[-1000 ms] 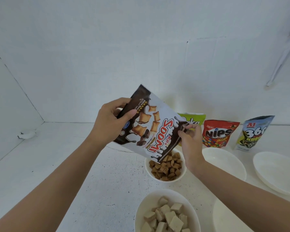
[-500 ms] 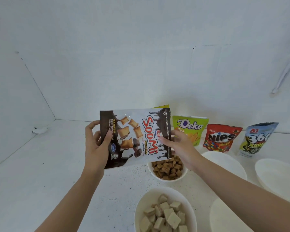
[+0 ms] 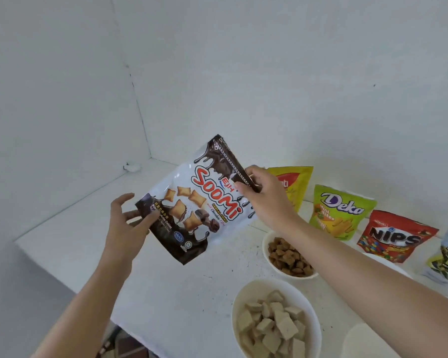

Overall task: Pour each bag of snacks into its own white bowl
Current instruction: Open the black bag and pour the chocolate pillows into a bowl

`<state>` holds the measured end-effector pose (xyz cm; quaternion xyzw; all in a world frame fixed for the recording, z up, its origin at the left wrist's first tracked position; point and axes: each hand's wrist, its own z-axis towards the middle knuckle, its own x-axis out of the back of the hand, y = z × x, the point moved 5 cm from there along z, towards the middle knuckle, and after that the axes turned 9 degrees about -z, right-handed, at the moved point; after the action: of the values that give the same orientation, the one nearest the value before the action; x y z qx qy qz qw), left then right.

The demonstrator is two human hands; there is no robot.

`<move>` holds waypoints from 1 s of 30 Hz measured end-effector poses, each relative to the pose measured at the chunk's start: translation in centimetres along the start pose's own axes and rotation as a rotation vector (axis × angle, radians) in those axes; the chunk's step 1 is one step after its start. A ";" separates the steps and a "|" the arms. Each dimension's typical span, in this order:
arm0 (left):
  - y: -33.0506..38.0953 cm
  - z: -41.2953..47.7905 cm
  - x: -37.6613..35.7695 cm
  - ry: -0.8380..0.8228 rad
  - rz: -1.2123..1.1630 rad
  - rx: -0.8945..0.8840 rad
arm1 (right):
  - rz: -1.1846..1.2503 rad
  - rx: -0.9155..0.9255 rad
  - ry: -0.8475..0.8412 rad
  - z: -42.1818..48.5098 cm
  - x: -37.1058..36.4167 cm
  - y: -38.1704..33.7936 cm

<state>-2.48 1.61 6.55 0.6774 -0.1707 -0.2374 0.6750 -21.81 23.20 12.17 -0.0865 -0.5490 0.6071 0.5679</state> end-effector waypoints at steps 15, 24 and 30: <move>9.0 -11.3 17.3 -0.160 0.961 -0.455 | -0.241 0.525 -0.577 -9.8 -18.8 -18.3; -0.7 -20.5 30.7 0.011 1.003 -0.234 | -0.355 0.670 -0.584 -23.3 -30.1 -19.5; -8.7 -23.5 35.2 0.090 0.949 -0.093 | -0.352 0.650 -0.725 -28.7 -36.9 -16.4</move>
<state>38.92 2.06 -5.86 0.5032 -0.4207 0.1192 0.7454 21.40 6.54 -5.42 0.4039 -0.4996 0.6327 0.4323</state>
